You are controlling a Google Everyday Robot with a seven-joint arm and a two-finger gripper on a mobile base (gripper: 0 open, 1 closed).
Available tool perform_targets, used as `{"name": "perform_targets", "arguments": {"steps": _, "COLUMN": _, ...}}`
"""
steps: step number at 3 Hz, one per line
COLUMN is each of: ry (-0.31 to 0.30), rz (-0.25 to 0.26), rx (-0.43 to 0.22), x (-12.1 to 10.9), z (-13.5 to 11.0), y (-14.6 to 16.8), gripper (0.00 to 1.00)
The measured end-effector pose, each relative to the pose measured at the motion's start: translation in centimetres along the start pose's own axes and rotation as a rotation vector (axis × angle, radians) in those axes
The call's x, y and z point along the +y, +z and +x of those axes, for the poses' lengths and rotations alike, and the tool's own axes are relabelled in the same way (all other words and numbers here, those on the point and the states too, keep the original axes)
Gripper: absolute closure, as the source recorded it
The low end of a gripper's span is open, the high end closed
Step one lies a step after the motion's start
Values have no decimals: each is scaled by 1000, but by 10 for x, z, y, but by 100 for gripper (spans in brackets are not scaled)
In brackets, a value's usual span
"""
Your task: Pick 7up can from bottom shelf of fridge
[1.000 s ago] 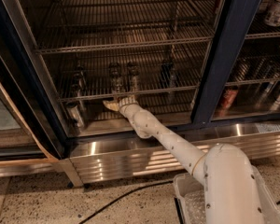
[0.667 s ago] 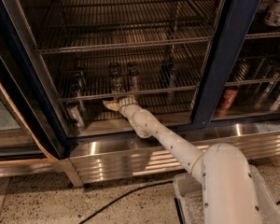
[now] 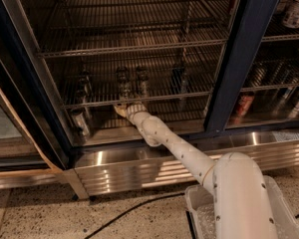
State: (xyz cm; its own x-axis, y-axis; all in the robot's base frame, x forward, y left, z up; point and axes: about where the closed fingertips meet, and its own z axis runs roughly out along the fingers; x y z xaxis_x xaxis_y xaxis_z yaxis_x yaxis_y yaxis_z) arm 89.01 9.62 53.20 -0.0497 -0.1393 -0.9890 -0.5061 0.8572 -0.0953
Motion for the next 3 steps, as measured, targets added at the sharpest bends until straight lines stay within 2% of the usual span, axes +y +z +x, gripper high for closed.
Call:
{"name": "perform_targets", "arguments": {"steps": 2, "ry": 0, "rz": 0, "rx": 0, "x": 0, "z": 0, "y": 0, "gripper": 86}}
{"name": "perform_targets", "arguments": {"steps": 3, "ry": 0, "rz": 0, "rx": 0, "x": 0, "z": 0, "y": 0, "gripper": 100}}
